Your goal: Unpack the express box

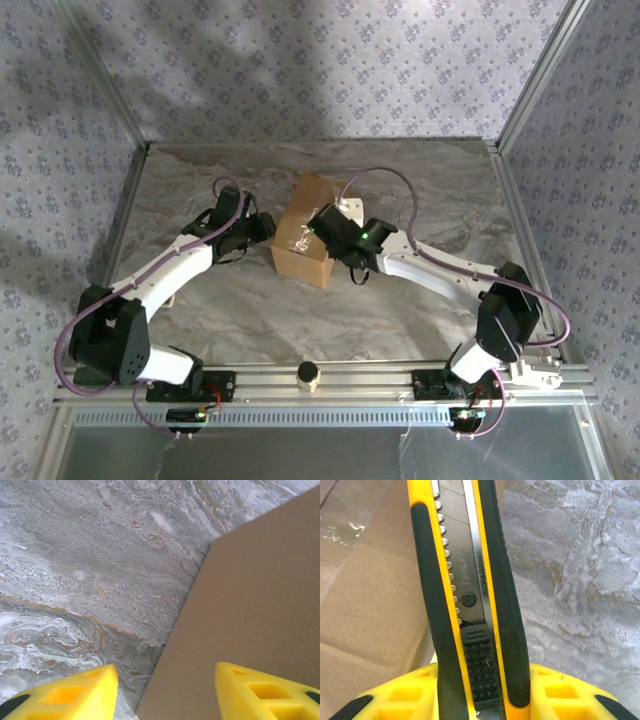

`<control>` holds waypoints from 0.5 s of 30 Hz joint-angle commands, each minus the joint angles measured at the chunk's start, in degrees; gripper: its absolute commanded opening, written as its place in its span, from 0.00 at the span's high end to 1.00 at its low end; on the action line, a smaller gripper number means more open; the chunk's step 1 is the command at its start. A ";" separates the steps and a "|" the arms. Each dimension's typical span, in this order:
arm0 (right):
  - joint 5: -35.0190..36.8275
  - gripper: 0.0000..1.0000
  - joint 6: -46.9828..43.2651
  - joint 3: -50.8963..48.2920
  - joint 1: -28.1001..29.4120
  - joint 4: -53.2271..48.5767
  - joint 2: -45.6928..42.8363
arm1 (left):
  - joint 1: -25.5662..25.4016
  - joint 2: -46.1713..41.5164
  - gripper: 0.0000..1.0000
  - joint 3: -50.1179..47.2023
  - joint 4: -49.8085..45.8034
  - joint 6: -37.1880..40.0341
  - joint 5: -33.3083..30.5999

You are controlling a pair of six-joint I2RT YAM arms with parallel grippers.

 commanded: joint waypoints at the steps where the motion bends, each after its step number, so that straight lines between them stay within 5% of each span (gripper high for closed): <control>1: -3.48 1.00 3.78 -0.33 3.01 3.30 -0.89 | -2.05 -0.78 0.46 -0.28 -0.08 1.46 5.21; 15: -2.78 1.00 -1.26 -0.95 -1.63 -2.36 -7.03 | -0.09 -9.93 0.46 -2.96 -7.28 2.65 1.57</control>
